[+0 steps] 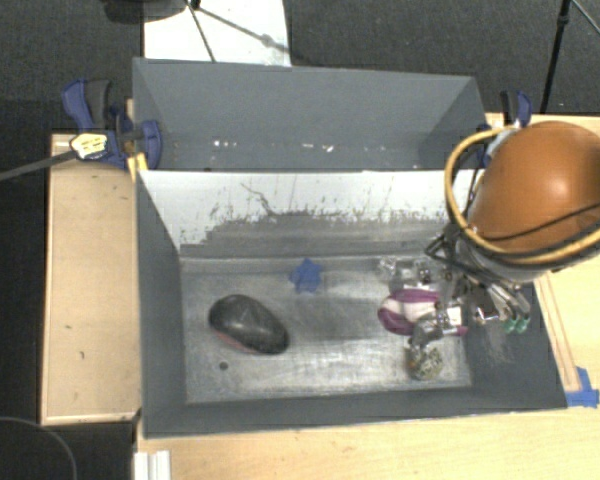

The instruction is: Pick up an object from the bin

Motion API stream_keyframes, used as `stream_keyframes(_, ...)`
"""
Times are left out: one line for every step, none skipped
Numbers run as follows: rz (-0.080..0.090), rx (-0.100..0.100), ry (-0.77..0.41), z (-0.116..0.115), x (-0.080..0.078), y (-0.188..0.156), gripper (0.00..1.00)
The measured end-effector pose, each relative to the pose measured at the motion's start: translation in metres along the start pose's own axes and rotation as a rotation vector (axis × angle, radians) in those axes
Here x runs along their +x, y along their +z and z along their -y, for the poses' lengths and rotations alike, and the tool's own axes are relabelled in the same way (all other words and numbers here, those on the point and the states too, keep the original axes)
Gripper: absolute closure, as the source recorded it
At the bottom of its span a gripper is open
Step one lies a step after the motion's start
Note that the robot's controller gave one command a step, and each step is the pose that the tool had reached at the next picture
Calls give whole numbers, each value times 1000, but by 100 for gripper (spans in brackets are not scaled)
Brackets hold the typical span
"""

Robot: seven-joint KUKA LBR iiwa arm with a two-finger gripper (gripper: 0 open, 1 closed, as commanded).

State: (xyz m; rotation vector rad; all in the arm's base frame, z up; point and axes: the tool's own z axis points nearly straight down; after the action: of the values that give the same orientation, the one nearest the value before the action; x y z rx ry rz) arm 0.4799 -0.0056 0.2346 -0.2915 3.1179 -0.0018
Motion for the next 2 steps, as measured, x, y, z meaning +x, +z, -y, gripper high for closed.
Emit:
stream_keyframes(-7, -2, 1, -1, 1, 4, 0)
stream_keyframes(-9, -3, -6, -39, -53, 168, 0)
